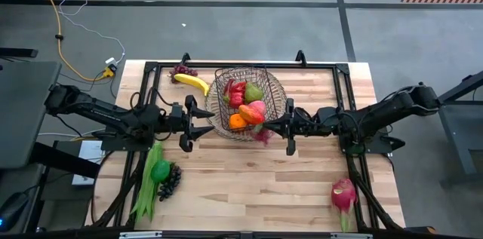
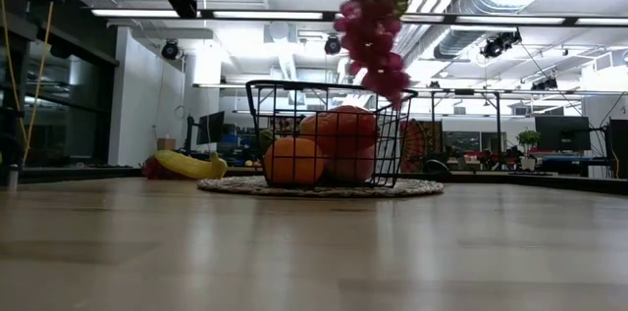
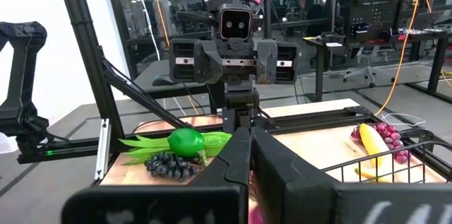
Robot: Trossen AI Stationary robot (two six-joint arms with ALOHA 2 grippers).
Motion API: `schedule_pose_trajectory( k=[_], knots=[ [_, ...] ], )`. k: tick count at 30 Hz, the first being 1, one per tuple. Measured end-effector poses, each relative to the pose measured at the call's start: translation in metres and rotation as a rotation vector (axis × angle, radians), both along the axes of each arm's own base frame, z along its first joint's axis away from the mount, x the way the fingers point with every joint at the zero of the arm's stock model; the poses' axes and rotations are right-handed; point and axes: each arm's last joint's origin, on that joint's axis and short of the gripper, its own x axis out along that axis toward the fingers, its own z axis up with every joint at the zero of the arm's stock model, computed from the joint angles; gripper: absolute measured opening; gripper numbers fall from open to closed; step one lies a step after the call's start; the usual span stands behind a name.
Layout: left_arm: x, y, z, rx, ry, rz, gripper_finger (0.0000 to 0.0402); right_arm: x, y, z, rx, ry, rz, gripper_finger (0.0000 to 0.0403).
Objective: Build produce basket
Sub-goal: Put the top right purple grapes into the black wire basket
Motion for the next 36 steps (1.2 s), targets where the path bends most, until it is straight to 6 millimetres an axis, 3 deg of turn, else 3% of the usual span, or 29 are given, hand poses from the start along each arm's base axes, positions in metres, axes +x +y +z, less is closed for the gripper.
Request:
schedule_pose_trajectory(
  k=[14,21,28,33,36],
  knots=[
    [0.000,0.001,0.000,0.014,-0.002,0.029,0.0217,0.000,0.000,0.000,-0.016,-0.003,-0.001,0.0000],
    [0.000,0.001,0.000,0.013,-0.001,0.037,0.0217,0.002,-0.004,0.016,-0.124,-0.173,-0.036,0.0000],
    [0.000,0.001,0.000,0.012,-0.001,0.039,0.0217,0.012,-0.045,0.045,-0.139,-0.190,-0.198,0.0000],
    [0.000,0.001,0.000,0.013,-0.001,0.039,0.0217,0.027,-0.081,0.059,-0.157,-0.091,-0.321,0.0000],
    [0.000,0.001,0.000,0.013,-0.001,0.039,0.0217,0.043,-0.101,0.055,-0.163,0.044,-0.372,0.0000]
  ],
)
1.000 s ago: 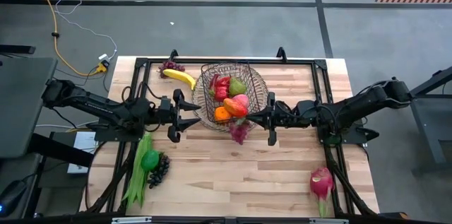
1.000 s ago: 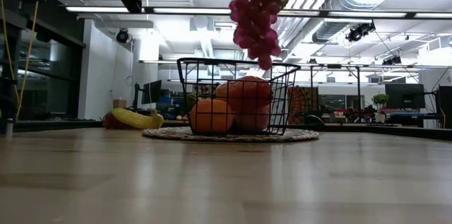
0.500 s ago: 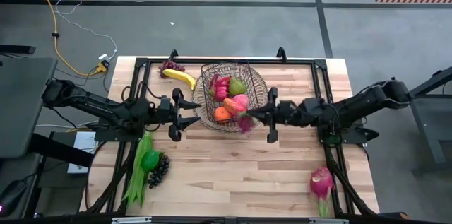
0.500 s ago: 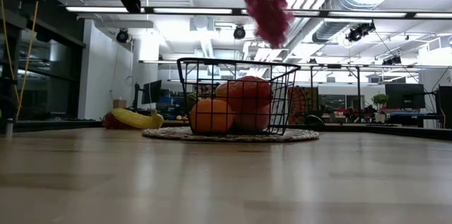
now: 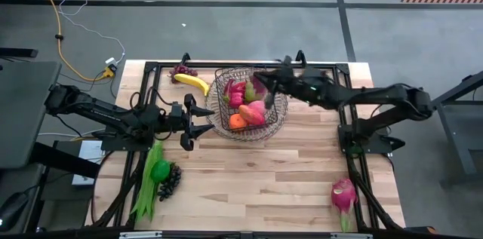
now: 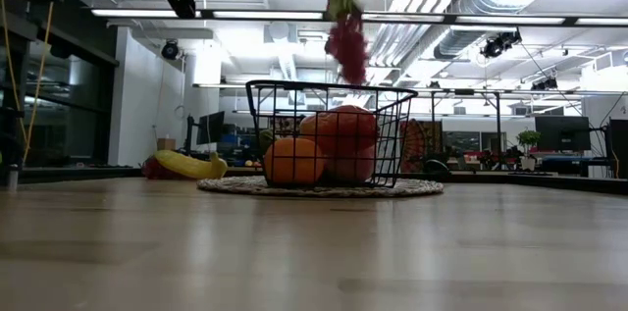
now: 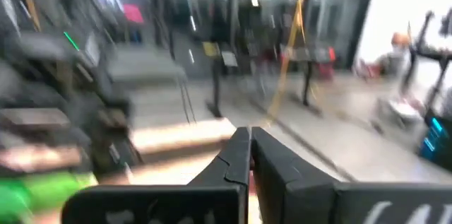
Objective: Build produce basket
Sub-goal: Put the top right purple grapes into the black wire basket
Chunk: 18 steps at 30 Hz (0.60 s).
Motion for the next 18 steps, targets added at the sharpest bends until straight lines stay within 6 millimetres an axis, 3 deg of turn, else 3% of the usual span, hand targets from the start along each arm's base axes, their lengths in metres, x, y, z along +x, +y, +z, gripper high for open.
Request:
schedule_pose_trajectory(
  k=[5,9,14,18],
  knots=[
    [0.000,0.000,0.000,0.001,0.000,0.000,0.0217,0.025,-0.030,-0.014,0.036,0.215,-0.077,0.0000],
    [0.000,0.000,0.000,0.018,0.003,0.002,0.0217,0.038,-0.049,-0.036,0.083,0.398,-0.120,0.0000],
    [0.000,0.000,0.000,0.018,0.003,0.002,0.0217,0.044,-0.061,-0.059,0.121,0.506,-0.147,0.0000],
    [0.000,0.000,0.000,0.018,0.003,0.002,0.0217,0.044,-0.064,-0.064,0.143,0.520,-0.203,0.0000]
  ],
)
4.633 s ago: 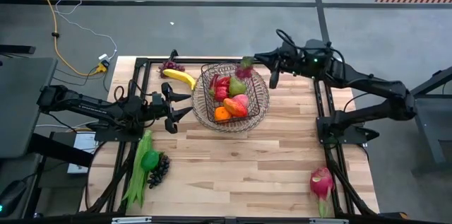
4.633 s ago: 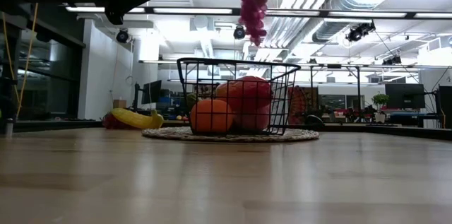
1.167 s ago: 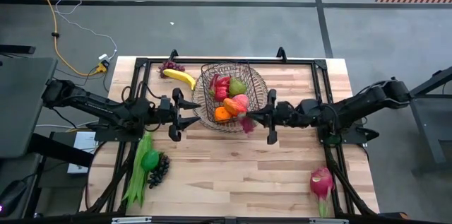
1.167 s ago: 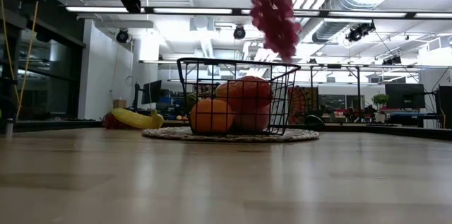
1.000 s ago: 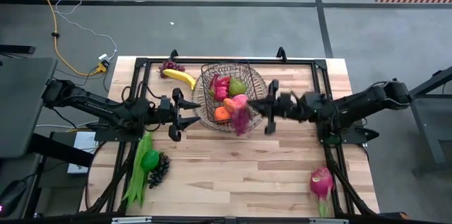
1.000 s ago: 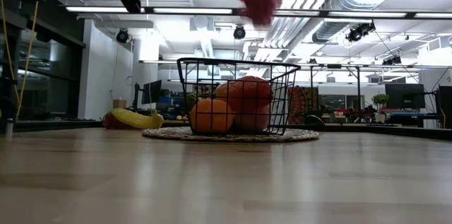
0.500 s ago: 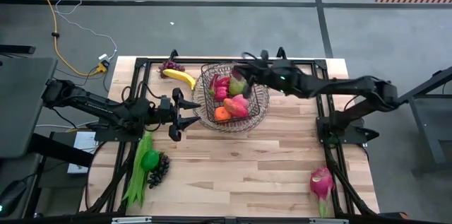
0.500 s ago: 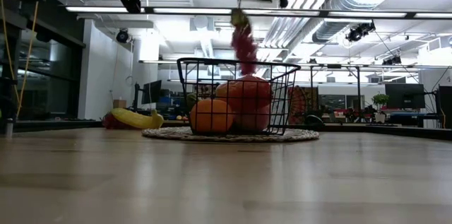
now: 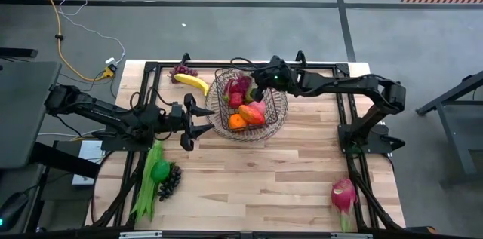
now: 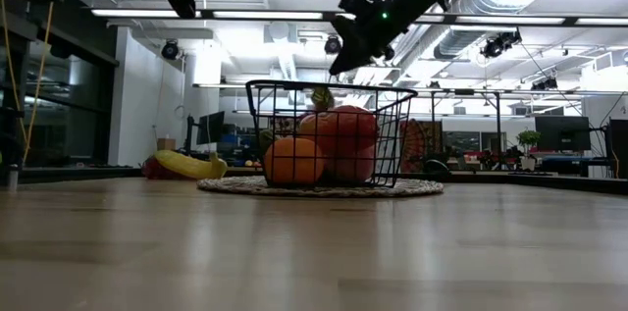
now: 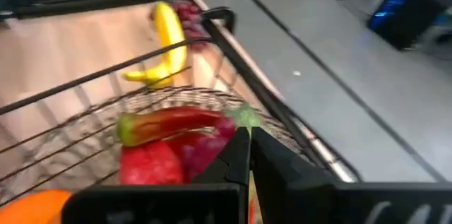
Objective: Build produce basket
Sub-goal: Put the top right purple grapes into the black wire basket, then put the yellow banana into the black wire basket
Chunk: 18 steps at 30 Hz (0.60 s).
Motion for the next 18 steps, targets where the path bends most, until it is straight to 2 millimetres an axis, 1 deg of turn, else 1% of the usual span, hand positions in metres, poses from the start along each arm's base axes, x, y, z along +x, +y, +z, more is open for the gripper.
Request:
schedule_pose_trajectory(
  k=[5,10,12,14,18],
  knots=[
    [0.000,0.000,0.000,0.000,0.000,0.000,0.0217,-0.004,-0.002,-0.002,-0.038,0.043,-0.131,0.0000],
    [0.000,0.000,0.000,0.000,0.000,0.000,0.0217,-0.006,0.001,-0.007,-0.009,0.090,-0.116,0.0008],
    [0.000,0.000,0.000,0.000,0.000,0.000,0.0217,-0.006,0.003,-0.008,0.005,0.100,-0.117,0.0024],
    [0.000,0.000,0.000,0.000,0.000,0.000,0.0217,-0.006,0.005,-0.009,0.007,0.111,-0.111,0.0048],
    [0.000,0.000,0.000,0.000,0.000,0.000,0.0217,-0.006,0.010,-0.008,-0.024,0.138,-0.106,0.0115]
  ],
)
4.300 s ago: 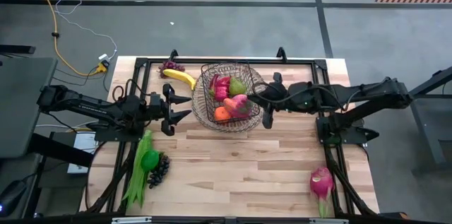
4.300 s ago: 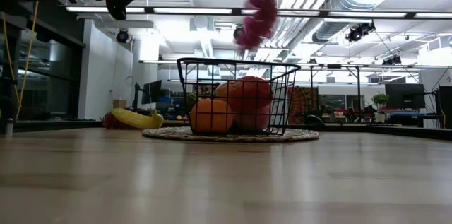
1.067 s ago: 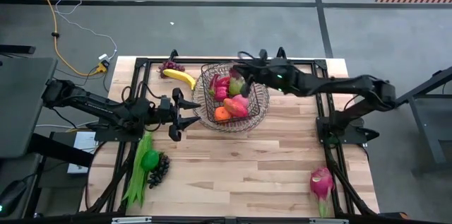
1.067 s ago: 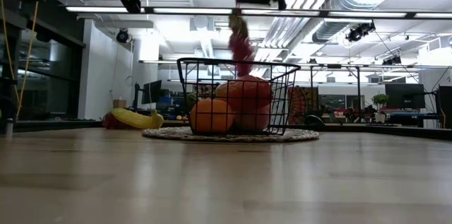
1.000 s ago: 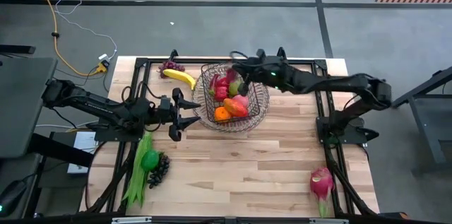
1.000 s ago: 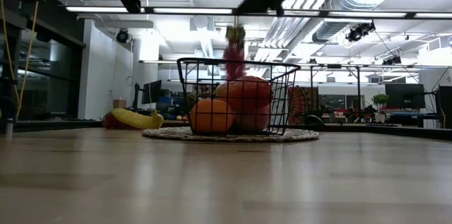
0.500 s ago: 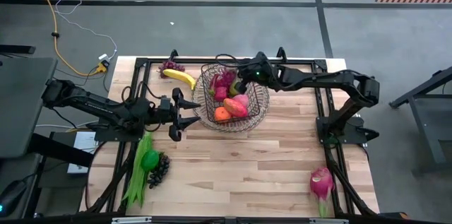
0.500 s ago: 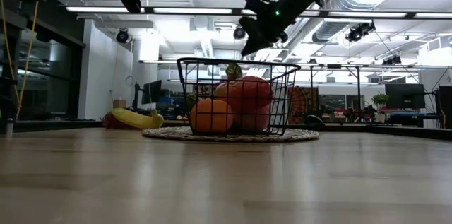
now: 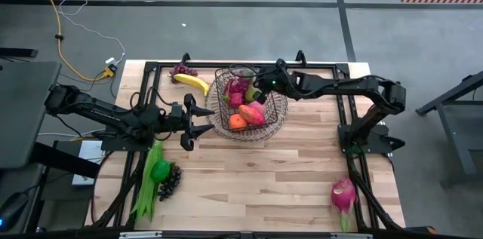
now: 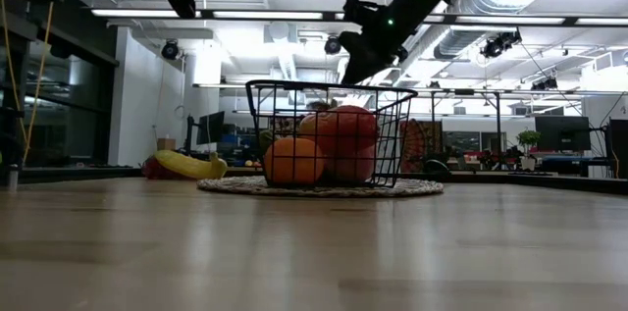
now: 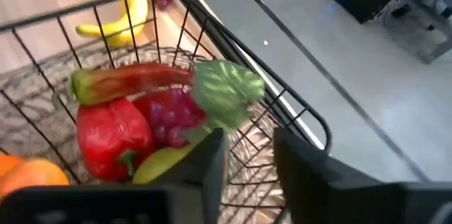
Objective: Build produce basket
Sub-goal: Put the yellow banana into the black wire basket
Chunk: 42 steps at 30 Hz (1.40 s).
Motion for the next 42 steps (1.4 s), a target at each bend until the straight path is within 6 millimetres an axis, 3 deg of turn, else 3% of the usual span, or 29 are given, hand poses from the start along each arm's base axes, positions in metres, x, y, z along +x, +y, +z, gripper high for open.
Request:
schedule_pose_trajectory(
  k=[6,11,14,17,21,25,29,36,42],
  knots=[
    [0.000,0.000,0.000,0.000,0.002,-0.001,0.0217,-0.018,0.011,0.021,-0.033,0.059,-0.010,0.0207],
    [0.000,0.000,-0.001,0.001,0.013,-0.001,0.0217,-0.053,0.026,0.042,0.008,0.037,-0.052,0.0240],
    [0.000,0.000,-0.002,0.001,0.025,-0.001,0.0217,-0.077,0.042,0.041,0.036,-0.024,-0.039,0.0243],
    [0.000,0.000,-0.002,0.001,0.026,-0.001,0.0217,-0.100,0.060,0.028,0.059,-0.133,-0.010,0.0243],
    [0.000,0.000,-0.003,0.001,0.027,-0.001,0.0217,-0.118,0.084,0.010,0.137,-0.389,0.159,0.0243],
    [0.000,0.001,-0.003,-0.003,0.030,0.024,0.0217,-0.124,0.102,0.002,0.200,-0.651,0.422,0.0243],
    [0.000,0.001,-0.004,0.004,0.048,0.048,0.0217,-0.126,0.114,-0.001,0.142,-0.809,0.576,0.0243],
    [0.001,0.002,-0.016,0.045,0.172,0.053,0.0217,-0.119,0.123,-0.009,0.061,-0.777,0.646,0.0243],
    [0.001,0.011,-0.018,0.012,0.193,0.094,0.0217,-0.117,0.122,-0.010,0.044,-0.770,0.604,0.0243]
  ],
)
